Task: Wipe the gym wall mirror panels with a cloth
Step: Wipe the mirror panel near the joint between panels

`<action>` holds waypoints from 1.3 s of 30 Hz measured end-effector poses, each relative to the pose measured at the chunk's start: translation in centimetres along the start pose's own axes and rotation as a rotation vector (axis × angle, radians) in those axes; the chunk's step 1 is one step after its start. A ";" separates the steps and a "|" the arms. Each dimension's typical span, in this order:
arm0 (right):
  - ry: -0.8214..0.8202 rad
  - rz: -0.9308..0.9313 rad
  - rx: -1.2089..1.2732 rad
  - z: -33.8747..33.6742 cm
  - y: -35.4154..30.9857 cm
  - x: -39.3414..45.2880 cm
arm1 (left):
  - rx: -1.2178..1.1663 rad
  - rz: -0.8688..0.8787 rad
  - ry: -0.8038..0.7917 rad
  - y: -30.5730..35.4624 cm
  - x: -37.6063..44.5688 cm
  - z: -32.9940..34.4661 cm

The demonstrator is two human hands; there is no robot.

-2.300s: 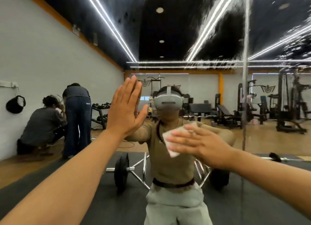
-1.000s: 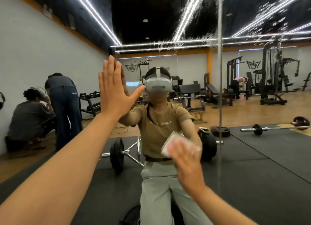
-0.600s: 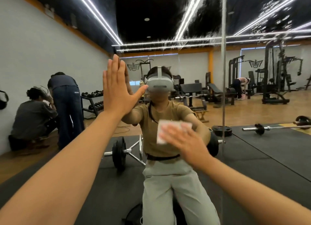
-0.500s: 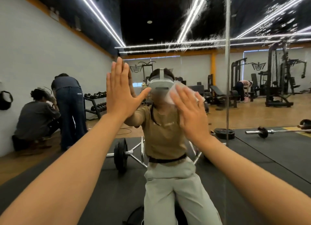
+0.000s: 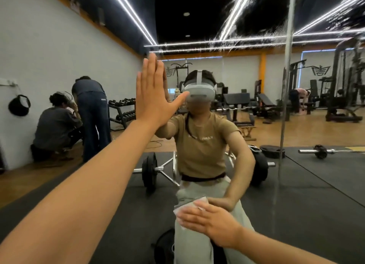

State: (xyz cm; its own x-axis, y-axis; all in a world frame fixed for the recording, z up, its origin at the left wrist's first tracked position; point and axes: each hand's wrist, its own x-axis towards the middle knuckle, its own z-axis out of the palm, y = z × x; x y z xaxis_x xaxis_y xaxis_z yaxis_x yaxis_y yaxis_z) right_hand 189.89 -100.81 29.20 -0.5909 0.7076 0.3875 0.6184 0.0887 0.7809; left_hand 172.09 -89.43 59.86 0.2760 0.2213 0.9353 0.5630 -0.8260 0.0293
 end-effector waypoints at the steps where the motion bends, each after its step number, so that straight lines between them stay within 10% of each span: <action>1: -0.010 -0.064 -0.036 -0.6 1.1 0.3 | -0.014 0.002 -0.020 0.0 0.1 -0.4; 4: 0.060 -0.116 -0.063 -3.7 6.5 1.2 | -0.047 0.036 -0.071 -0.5 -1.1 -1.6; 15: 0.660 0.976 0.233 -9.7 13.8 5.9 | -0.219 -0.194 -0.260 -0.7 -26.9 3.2; 23: -0.174 -0.050 -0.076 2.1 -4.3 -8.4 | -0.220 -0.267 -0.373 -0.3 -31.7 6.4; 27: -0.305 -0.193 -0.144 2.3 -2.9 -11.6 | -0.245 -0.302 -0.376 0.1 -31.8 6.6; 39: 0.529 0.948 0.153 -6.8 11.6 -3.5 | -0.220 -0.289 -0.281 0.9 -32.0 8.2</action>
State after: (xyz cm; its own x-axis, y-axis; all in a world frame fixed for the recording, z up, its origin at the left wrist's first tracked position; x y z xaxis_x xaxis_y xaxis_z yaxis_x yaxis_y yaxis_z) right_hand 195.58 -106.98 40.20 0.0332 0.1473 0.9885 0.9753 -0.2208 0.0001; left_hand 170.17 -93.03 27.08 0.3495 0.5655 0.7470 0.4778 -0.7934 0.3771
